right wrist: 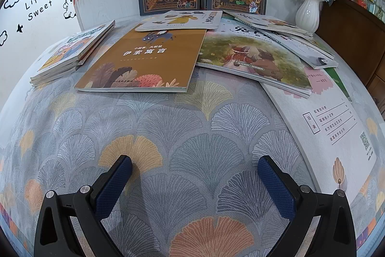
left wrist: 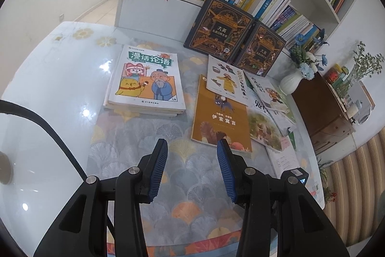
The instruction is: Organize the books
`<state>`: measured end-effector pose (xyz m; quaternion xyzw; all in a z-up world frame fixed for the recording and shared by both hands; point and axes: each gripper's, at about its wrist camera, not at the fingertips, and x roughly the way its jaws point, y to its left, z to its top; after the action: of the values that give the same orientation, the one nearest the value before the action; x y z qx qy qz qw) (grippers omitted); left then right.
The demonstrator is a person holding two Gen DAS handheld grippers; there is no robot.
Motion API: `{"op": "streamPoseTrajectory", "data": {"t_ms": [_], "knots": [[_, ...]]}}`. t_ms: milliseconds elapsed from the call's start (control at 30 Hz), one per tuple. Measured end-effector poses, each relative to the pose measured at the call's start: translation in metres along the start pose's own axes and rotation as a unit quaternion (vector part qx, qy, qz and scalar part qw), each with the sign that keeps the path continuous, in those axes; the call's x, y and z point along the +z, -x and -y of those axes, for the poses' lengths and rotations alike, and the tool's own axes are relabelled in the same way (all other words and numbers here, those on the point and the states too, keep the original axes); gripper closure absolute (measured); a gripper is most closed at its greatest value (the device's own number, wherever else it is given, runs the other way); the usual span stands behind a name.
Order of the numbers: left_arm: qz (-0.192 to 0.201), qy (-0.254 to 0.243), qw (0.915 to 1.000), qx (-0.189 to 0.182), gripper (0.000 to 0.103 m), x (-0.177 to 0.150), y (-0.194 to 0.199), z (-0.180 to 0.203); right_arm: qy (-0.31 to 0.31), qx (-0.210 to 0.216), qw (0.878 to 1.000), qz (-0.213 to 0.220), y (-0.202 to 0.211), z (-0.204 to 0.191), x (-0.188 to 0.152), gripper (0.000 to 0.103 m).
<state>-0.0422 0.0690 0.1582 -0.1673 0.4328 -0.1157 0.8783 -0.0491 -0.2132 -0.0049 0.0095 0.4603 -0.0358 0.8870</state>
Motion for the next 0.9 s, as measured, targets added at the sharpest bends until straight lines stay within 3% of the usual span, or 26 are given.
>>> {"op": "streamPoseTrajectory", "data": {"t_ms": [233,533,900], "knots": [[-0.008,0.007,0.9999,-0.012,0.063,0.011,-0.014,-0.002,0.000,0.000,1.000,0.000,0.000,0.000,0.000,0.000],[-0.029,-0.031,0.9988,-0.024,0.063,0.026,-0.043,0.019,0.000,0.000,1.000,0.000,0.000,0.000,0.001,0.000],[-0.007,-0.070,0.9975,-0.006,0.063,0.050,-0.040,0.023,0.000,0.000,1.000,0.000,0.000,0.000,0.000,0.000]]}}
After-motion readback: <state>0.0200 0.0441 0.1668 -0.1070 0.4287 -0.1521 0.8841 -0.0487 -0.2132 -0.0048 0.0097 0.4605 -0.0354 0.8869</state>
